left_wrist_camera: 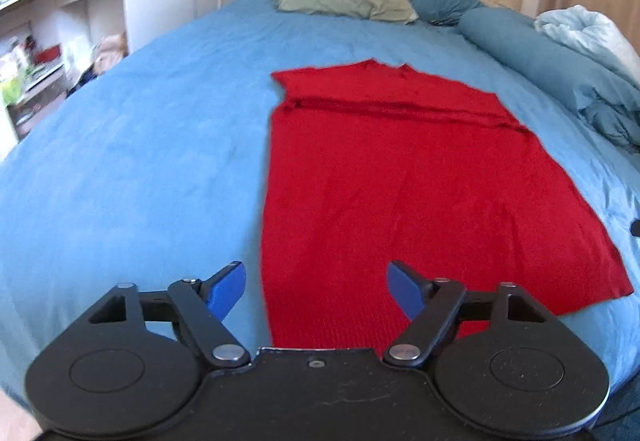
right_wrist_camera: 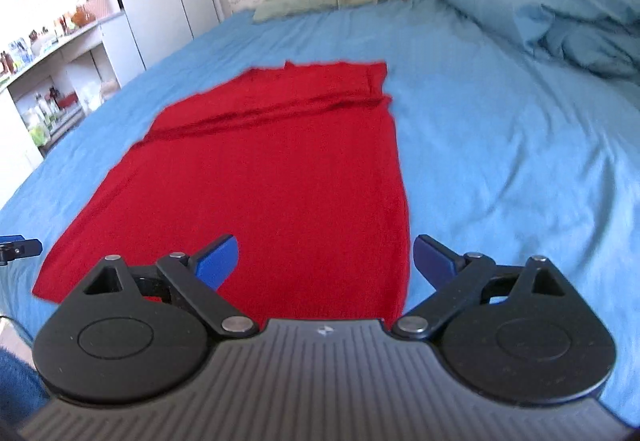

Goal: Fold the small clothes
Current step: 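Lower both tools to the sweater hem and close on it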

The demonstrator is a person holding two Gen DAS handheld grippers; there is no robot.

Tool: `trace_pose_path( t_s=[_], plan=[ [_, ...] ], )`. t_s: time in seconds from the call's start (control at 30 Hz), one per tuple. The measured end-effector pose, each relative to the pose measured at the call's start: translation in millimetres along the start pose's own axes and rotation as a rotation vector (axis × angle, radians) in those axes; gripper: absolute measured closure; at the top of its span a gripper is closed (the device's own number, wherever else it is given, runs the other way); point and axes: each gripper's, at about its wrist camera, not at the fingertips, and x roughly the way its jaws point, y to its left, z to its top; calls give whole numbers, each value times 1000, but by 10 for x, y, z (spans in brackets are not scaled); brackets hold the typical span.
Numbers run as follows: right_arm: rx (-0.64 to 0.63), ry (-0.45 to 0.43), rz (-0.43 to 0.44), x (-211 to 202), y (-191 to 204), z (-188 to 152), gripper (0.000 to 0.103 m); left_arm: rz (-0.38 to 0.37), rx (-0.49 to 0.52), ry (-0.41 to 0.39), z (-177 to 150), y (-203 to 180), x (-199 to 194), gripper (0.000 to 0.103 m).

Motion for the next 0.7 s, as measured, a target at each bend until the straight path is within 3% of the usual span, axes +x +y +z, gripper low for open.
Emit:
trace_pose_path(
  t_s=[0.07,0.17,0.37,0.53,0.7],
  plan=[
    [-1,24,-11,-41,6,-70,0,8,-27,22,-91,40,14,27],
    [-7,52,-29,-48,11,-159,1,8,-71,45,-223,99,44,39],
    [2,90,-69,17,17,-330,16,15,-141,54,-355,197,125,44],
    [53,96,-104,88,-24,-398,21,-1,-145,45,-374,181,127,50],
    [128,128,-101,208,-94,-471,34,-9,-157,42,-409,173,133,57]
  ],
)
